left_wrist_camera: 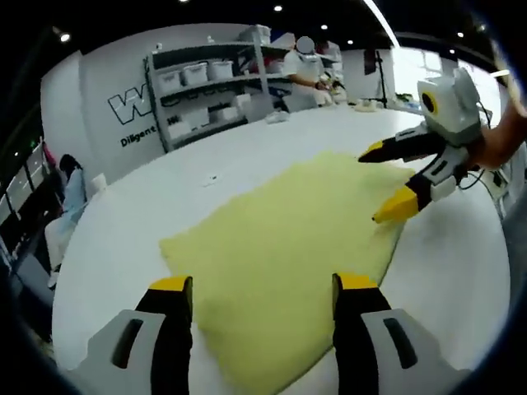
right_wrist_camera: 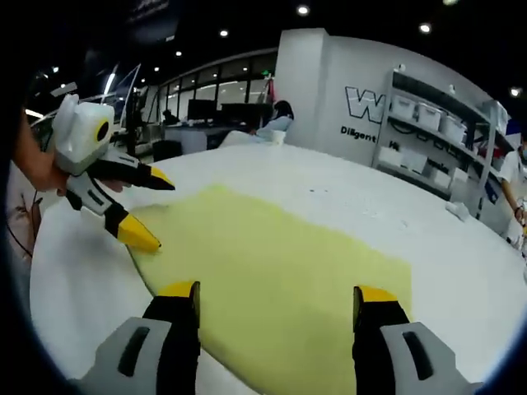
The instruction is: Fold the garment on the visible template until the final outline fits inside the template.
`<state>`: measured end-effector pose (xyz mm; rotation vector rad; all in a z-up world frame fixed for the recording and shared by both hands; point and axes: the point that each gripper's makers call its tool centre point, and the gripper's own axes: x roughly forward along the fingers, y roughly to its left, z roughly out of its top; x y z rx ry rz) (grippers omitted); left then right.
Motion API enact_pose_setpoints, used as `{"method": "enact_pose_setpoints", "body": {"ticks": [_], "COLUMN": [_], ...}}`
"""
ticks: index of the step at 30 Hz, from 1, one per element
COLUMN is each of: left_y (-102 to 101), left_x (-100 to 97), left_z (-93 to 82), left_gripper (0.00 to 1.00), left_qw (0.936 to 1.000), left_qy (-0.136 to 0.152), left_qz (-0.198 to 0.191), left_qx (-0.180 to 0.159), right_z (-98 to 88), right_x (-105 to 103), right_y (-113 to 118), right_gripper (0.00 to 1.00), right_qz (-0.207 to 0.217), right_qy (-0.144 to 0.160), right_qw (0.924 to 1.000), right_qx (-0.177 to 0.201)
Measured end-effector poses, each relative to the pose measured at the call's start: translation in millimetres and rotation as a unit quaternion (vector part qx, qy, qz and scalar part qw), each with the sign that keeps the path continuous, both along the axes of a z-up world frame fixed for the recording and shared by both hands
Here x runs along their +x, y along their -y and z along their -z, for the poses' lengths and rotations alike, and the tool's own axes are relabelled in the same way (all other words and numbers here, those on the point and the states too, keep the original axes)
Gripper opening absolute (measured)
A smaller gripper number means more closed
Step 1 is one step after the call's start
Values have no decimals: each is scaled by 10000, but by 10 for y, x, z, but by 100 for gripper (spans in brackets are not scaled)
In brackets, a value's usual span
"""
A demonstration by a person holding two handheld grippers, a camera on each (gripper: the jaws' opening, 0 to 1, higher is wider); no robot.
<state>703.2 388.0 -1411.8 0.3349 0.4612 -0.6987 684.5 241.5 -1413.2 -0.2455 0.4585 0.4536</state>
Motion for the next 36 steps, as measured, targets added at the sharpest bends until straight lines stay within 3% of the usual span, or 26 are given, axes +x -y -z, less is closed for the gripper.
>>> {"method": "enact_pose_setpoints", "body": {"ticks": [4,9,15,18,23,28,36], "left_y": [103,107,77,43,56,-17,-85], "left_x": [-49,-48,-62,-70,-118,-126,-134], "left_z": [51,60,110,141,159,190,177], "left_gripper": [67,69,72,75,76,79,84], "left_qw": [10000,9996,9986,9978,9987,9980,9982], "left_qy": [2,-50,-117,-115,18,-5,28], "left_qz": [22,-247,-425,-572,-469,-575,-553], "left_qx": [-5,-156,-291,-304,-175,-262,-217], "right_z": [7,76,187,213,218,230,208], "right_x": [-6,-51,-72,-81,-93,-95,-142], "right_y": [-52,-57,69,129,221,354,531], "right_gripper": [76,76,78,80,84,86,89], "right_qz": [81,134,380,601,713,912,906], "right_qy": [83,86,-7,13,83,60,113], "right_qw": [9999,9998,9992,9981,9973,9956,9957], "right_qx": [7,-135,-114,118,129,201,170]}}
